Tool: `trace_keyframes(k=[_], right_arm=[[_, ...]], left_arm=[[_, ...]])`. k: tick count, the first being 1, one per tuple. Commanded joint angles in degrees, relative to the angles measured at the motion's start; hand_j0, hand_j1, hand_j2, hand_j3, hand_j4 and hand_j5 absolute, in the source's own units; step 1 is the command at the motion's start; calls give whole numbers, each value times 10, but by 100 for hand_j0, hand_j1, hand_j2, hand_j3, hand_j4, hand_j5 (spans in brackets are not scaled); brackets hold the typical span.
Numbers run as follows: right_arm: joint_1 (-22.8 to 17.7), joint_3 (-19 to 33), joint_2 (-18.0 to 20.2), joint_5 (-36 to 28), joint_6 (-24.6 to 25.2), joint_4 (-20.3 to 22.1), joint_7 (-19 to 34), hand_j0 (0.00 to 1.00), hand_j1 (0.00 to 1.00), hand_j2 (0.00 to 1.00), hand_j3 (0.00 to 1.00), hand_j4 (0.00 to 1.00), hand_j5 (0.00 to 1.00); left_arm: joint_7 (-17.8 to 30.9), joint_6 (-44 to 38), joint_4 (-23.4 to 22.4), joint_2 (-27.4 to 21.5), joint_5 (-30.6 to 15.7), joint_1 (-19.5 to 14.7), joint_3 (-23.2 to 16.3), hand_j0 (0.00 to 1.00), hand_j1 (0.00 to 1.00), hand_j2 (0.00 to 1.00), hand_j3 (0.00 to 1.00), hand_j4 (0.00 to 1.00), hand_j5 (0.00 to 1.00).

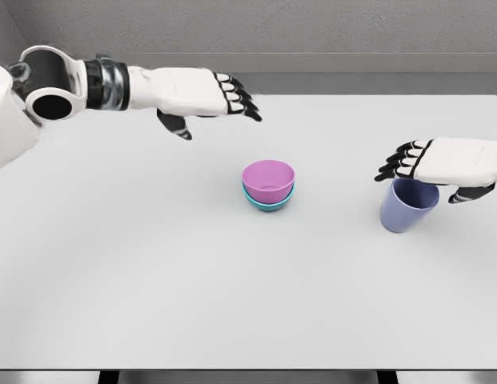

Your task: Stacking bowl and cup with both arms

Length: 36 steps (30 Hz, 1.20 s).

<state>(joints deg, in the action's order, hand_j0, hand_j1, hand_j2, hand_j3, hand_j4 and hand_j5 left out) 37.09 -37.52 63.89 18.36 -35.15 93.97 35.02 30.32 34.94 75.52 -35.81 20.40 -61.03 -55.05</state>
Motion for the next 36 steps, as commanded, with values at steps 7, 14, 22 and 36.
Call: trace_keyframes(k=[7, 14, 22, 36], right_arm=[[0, -7, -1, -2, 1, 0, 0, 100, 100, 100, 100, 100, 100], [-1, -19, -2, -2, 1, 0, 0, 100, 100, 100, 100, 100, 100], [-1, -23, -3, -2, 1, 0, 0, 100, 100, 100, 100, 100, 100], [-1, -32, -16, 11, 1, -11, 0, 100, 100, 100, 100, 100, 100]], left_arm=[[3, 1, -53, -96, -41, 191, 272, 100, 100, 100, 100, 100, 100], [8, 1, -49, -91, -40, 203, 256, 100, 100, 100, 100, 100, 100], [11, 1, -49, -86, -39, 204, 255, 100, 100, 100, 100, 100, 100], [11, 1, -49, -79, -38, 205, 247, 100, 100, 100, 100, 100, 100]])
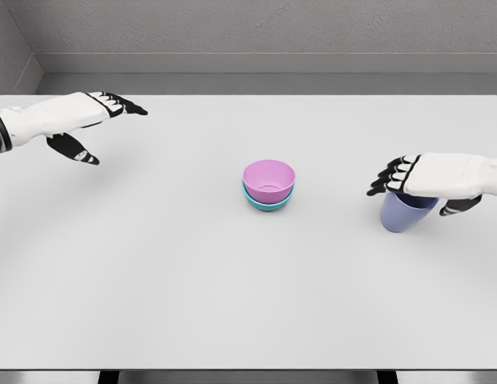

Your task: Stacking bowl and cup with both arms

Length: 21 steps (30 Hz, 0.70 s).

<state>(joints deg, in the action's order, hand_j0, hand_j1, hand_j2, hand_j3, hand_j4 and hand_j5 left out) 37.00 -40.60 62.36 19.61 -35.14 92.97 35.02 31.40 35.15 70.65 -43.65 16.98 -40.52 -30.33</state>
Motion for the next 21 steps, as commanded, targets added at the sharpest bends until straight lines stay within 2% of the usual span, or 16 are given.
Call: trace_keyframes(k=[1, 19, 21], right_arm=[[0, -1, 0, -1, 1, -1, 0, 100, 100, 100, 100, 100, 100], [0, -9, -5, 0, 1, -5, 0, 99, 99, 99, 99, 99, 99], [0, -9, -5, 0, 1, -4, 0, 95, 95, 95, 95, 95, 95]], left_arm=[[0, -1, 0, 1, -4, 0, -1, 100, 100, 100, 100, 100, 100], [0, -1, 0, 1, -4, -2, -9, 100, 100, 100, 100, 100, 100], [0, -1, 0, 1, -4, -2, -9, 100, 100, 100, 100, 100, 100]])
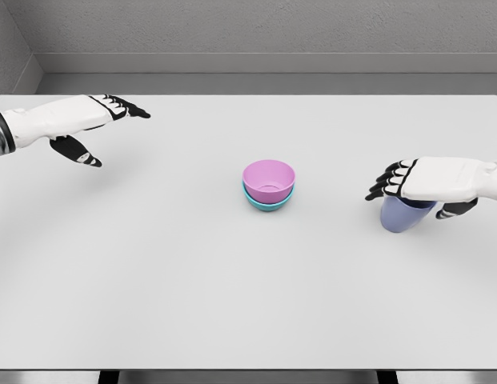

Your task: Stacking bowl and cup with both arms

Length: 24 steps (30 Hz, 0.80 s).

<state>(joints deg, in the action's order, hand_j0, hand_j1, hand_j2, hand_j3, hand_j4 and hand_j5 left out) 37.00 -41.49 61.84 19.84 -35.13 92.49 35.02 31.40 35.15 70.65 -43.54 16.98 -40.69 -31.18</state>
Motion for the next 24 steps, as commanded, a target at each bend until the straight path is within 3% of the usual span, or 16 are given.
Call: trace_keyframes(k=[1, 4, 8, 15, 19, 24], right_arm=[[0, -1, 0, -2, 1, 1, 0, 93, 93, 93, 93, 93, 93], [0, -2, 0, -2, 1, 1, 0, 93, 93, 93, 93, 93, 93], [0, -2, 0, -3, 1, 0, 0, 74, 74, 74, 74, 74, 74], [0, -3, 0, -3, 1, 0, 0, 63, 63, 63, 63, 63, 63], [0, -1, 0, -3, 1, -1, 0, 48, 48, 48, 48, 48, 48], [1, 4, 0, -4, 1, -5, 0, 40, 40, 40, 40, 40, 40]], left_arm=[[0, -1, 0, -1, -4, 0, 0, 100, 100, 100, 100, 100, 100], [0, -1, 0, -1, -4, 0, 1, 100, 100, 100, 100, 100, 100], [0, -1, -1, -1, -4, 0, 1, 100, 100, 100, 100, 100, 100], [0, -1, 0, -1, -4, 0, 0, 100, 100, 100, 100, 100, 100], [0, -1, 0, -1, -4, 0, 0, 100, 100, 100, 100, 100, 100], [0, -1, -1, -1, -4, 0, 0, 100, 100, 100, 100, 100, 100]])
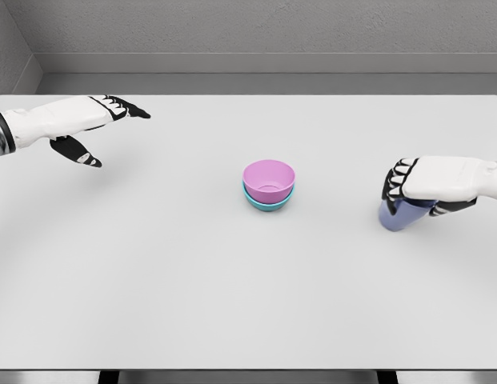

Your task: Stacking bowl and cup with both arms

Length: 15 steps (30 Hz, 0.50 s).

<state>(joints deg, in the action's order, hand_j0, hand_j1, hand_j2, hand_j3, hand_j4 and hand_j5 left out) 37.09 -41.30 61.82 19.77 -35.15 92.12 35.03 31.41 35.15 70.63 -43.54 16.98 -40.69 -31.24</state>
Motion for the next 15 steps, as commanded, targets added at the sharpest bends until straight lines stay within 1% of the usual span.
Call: trace_keyframes(k=[1, 4, 12, 15], right_arm=[[0, 2, 1, -4, 2, -1, 0, 40, 40, 40, 40, 40, 40], [0, 2, 1, -4, 2, -1, 0, 38, 38, 38, 38, 38, 38], [2, 18, -2, -11, 2, -1, 0, 38, 38, 38, 38, 38, 38], [2, 47, -6, -13, 2, -1, 0, 39, 39, 39, 39, 39, 39]], left_arm=[[0, -1, 0, 0, -4, 0, 0, 100, 100, 100, 100, 100, 100], [0, -1, 0, 0, -4, 0, 0, 100, 100, 100, 100, 100, 100], [0, -1, -1, 0, -4, 0, 0, 100, 100, 100, 100, 100, 100], [0, -1, -1, 0, -4, 0, 0, 100, 100, 100, 100, 100, 100]])
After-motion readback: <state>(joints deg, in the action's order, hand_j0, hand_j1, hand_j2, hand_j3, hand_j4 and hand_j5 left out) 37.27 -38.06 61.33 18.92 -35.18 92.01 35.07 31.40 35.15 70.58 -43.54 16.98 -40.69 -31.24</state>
